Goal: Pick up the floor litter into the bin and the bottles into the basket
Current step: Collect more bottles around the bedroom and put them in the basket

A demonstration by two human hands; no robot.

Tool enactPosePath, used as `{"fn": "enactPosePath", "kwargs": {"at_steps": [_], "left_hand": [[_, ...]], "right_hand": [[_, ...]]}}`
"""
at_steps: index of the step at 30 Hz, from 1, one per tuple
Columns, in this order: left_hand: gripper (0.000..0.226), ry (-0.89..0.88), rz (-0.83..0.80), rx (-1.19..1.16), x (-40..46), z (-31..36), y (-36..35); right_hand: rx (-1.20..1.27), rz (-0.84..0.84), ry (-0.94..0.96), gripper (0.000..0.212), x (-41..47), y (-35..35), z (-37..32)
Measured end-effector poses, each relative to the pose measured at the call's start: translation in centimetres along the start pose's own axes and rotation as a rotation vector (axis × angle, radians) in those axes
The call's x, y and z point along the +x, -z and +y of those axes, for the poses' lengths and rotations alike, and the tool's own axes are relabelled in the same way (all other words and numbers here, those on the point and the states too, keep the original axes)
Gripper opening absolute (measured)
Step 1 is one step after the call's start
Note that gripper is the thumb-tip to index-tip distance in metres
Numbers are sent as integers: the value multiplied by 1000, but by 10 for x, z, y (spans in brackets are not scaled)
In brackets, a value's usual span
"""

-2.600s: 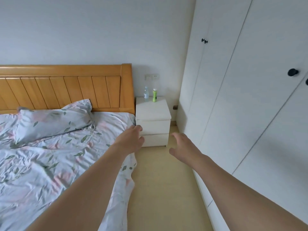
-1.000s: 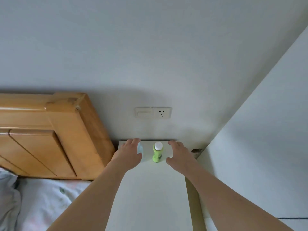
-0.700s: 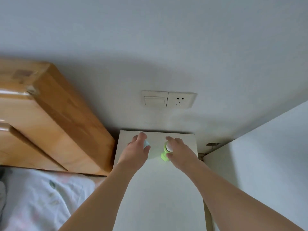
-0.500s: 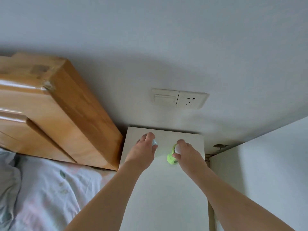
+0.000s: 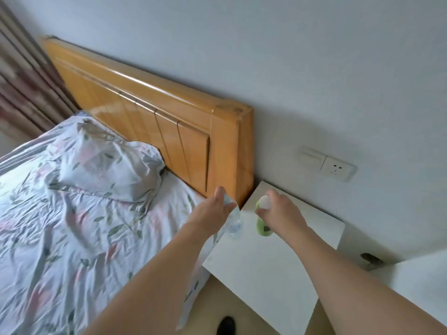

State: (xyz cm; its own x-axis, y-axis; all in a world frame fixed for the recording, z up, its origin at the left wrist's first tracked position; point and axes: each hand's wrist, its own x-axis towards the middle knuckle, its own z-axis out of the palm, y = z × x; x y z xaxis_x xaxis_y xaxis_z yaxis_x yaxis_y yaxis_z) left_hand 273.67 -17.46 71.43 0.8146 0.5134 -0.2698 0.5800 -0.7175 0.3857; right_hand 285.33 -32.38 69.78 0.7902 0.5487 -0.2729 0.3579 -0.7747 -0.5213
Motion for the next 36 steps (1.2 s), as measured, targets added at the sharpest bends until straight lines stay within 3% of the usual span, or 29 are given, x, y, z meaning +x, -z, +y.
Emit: {"fn": "enactPosePath", "kwargs": {"at_steps": [9, 14, 20, 29, 36], "left_hand": [[41, 367, 337, -85, -179, -152, 97], [53, 604, 522, -97, -332, -255, 122], [55, 924, 679, -196, -535, -373, 128], [41, 1188, 791, -196, -815, -504, 128], [47, 1319, 849, -136, -937, -577, 149]], "right_hand": [[-141, -220, 492, 47, -80, -59, -198], [-170, -387, 776, 39, -180, -131, -318], [-207, -545, 1011, 47, -338, -239, -434], [-125, -787, 1196, 44, -579, -377, -573], [-151, -829, 1310, 41, -694, -440, -660]]}}
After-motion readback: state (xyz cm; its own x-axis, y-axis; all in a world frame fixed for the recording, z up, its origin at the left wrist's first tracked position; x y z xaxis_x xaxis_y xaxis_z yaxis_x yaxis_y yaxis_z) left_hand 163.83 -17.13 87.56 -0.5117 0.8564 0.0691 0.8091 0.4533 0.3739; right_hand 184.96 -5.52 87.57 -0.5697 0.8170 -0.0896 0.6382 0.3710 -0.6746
